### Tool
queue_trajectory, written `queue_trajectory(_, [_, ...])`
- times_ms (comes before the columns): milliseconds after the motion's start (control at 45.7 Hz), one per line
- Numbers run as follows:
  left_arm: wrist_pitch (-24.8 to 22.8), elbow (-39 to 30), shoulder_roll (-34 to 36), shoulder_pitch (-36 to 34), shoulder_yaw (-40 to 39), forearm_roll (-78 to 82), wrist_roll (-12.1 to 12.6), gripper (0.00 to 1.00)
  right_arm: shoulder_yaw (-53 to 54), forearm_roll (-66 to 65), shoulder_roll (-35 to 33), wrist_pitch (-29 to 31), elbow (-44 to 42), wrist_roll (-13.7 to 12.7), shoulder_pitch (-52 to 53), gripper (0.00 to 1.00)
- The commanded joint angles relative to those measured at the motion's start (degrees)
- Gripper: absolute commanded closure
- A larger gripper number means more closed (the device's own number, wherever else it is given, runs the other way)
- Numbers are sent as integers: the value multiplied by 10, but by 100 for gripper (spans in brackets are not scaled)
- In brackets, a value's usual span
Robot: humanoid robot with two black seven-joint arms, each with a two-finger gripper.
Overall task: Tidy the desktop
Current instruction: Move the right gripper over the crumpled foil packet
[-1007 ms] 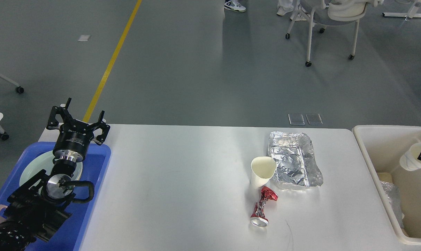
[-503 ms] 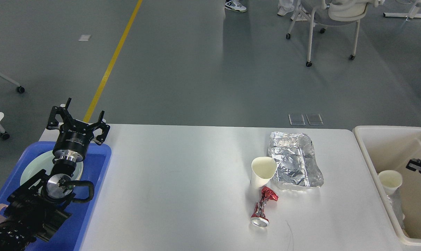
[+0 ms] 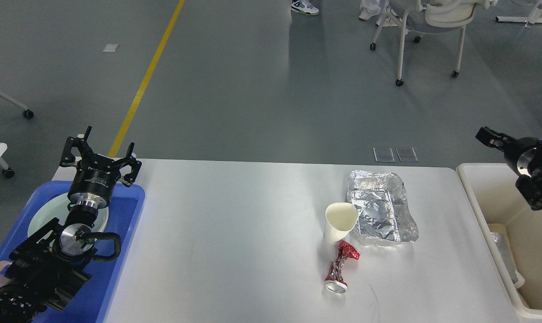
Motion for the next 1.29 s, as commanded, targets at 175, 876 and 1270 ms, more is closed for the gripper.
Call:
queue_trajectory(175, [0, -1, 0, 0, 0, 1, 0, 2, -4, -1, 4, 235, 221, -2, 299, 0])
queue_trajectory(876, [0, -1, 0, 0, 0, 1, 0, 2, -15, -4, 70, 219, 461, -5, 338, 0])
queue_trajectory(1270, [0, -1, 0, 0, 0, 1, 0, 2, -14, -2, 70, 148, 323, -4, 148, 0])
